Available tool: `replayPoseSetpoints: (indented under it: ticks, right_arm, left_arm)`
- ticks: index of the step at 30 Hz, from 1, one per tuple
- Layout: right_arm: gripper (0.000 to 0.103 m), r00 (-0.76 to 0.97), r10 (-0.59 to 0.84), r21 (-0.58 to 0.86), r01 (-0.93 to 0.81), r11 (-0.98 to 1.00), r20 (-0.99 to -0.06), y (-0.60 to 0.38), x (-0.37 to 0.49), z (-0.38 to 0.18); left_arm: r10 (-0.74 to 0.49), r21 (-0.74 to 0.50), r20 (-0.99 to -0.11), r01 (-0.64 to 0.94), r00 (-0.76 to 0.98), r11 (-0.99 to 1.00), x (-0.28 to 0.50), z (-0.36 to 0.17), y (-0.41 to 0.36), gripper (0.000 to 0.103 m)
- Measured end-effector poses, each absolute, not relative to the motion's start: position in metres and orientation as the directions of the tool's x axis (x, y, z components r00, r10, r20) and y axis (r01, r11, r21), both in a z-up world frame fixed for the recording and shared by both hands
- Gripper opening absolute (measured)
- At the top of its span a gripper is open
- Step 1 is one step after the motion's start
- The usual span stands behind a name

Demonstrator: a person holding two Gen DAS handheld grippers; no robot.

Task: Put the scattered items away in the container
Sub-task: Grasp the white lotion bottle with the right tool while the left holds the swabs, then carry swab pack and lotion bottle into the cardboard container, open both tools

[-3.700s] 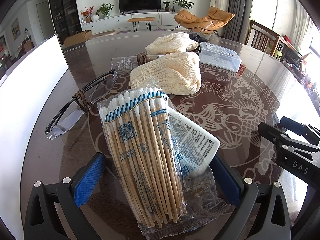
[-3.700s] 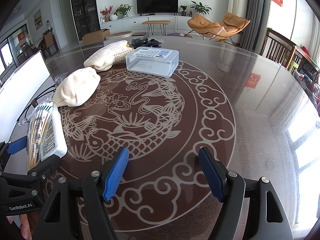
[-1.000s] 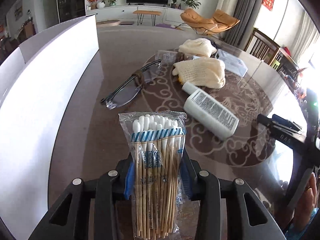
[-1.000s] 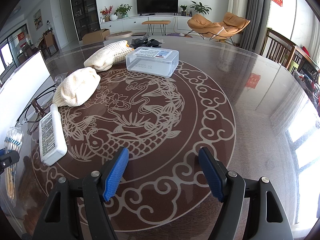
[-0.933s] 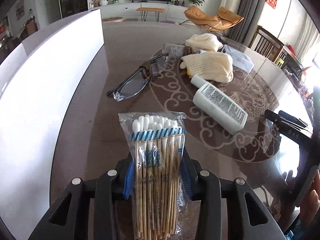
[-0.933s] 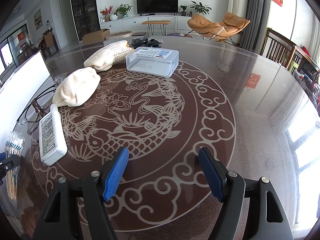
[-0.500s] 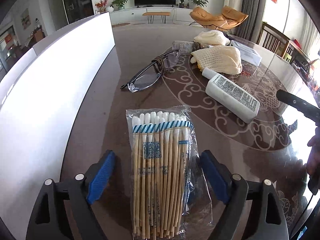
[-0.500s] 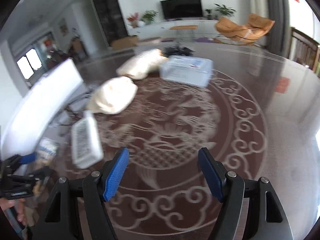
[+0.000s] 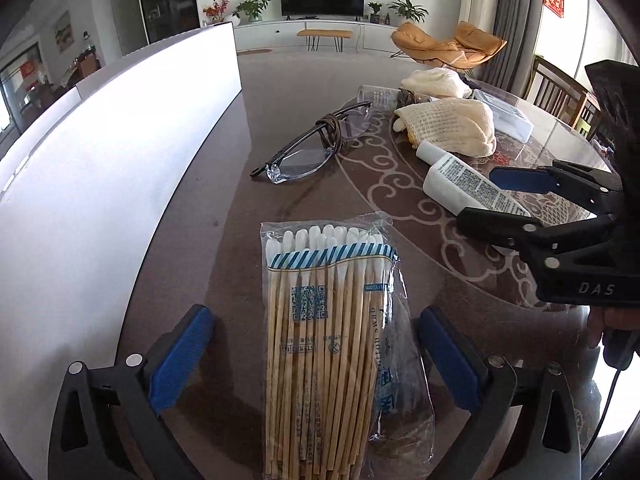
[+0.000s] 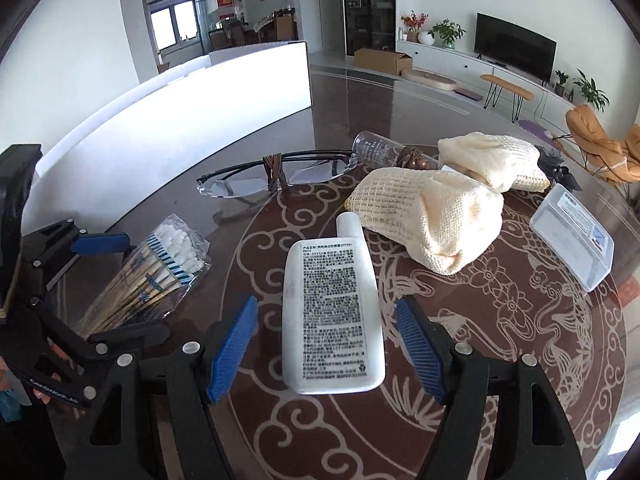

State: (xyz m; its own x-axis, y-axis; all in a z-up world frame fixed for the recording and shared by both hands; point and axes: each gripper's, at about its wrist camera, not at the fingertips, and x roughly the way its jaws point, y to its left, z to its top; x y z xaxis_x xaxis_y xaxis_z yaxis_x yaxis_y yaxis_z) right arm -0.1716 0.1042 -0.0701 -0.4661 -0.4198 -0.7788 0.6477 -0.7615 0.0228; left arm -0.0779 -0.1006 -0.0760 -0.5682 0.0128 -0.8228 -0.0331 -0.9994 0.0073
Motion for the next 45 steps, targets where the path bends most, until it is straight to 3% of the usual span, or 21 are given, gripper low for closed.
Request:
replayPoseSetpoints:
  ticks: [3, 5, 6, 8, 9, 12, 23, 30, 37, 45]
  right_arm:
    - [0.073, -0.459, -0.393, -0.004, 0.654, -0.757, -0.797, 0.098, -0.175, -0.074]
    - [0.065, -0.447, -0.374, -0.006, 0.648, -0.762, -0.812, 0.097, -0.176, -0.074]
    - [0.053, -0.447, -0.369, -0.006, 0.643, -0.766, -0.815, 0.097, -0.176, -0.072]
    - [0.052, -0.44, -0.357, -0.006, 0.637, -0.771, -0.824, 0.1, -0.174, -0.071]
    - [0.052, -0.447, -0.354, -0.014, 0.636, -0.771, -0.822, 0.102, -0.17, -0.072]
    - [0.052, -0.467, -0.35, -0.012, 0.612, -0.79, -0.812, 0.115, -0.158, -0.071]
    - [0.052, -0.485, -0.419, 0.1, 0.555, -0.826, -0.768, 0.154, -0.126, -0.039]
    - [0.052, -0.475, -0.46, 0.148, 0.558, -0.816, -0.75, 0.131, -0.133, -0.016]
    - [0.052, -0.461, -0.568, 0.184, 0.643, -0.743, -0.682, 0.066, -0.133, 0.034]
    - [0.052, -0.376, -0.7, 0.235, 0.757, -0.61, -0.607, -0.059, -0.141, 0.096]
  left_arm:
    - [0.007, 0.008, -0.831, -0.025, -0.556, -1.0, -0.078, -0.076, -0.101, 0.103]
    - [0.011, 0.006, -0.839, -0.029, -0.544, -1.0, -0.079, -0.075, -0.1, 0.103]
    - [0.02, 0.002, -0.834, -0.039, -0.552, -0.999, -0.077, -0.073, -0.1, 0.085]
    - [0.033, -0.004, -0.818, -0.052, -0.574, -0.999, -0.073, -0.067, -0.101, 0.048]
    - [0.06, -0.035, -0.819, -0.054, -0.571, -0.998, -0.073, -0.065, -0.104, 0.039]
    - [0.14, -0.144, -0.812, -0.038, -0.566, -0.989, -0.069, -0.062, -0.115, 0.038]
    - [0.182, -0.165, -0.804, -0.082, -0.566, -0.983, -0.051, -0.056, -0.091, 0.038]
    - [0.2, -0.194, -0.757, -0.078, -0.622, -0.978, -0.048, -0.009, -0.107, 0.038]
    - [0.141, -0.215, -0.689, 0.015, -0.711, -0.976, -0.038, 0.053, -0.172, 0.038]
    - [-0.047, -0.173, -0.685, 0.226, -0.727, -0.959, -0.04, 0.079, -0.294, 0.038]
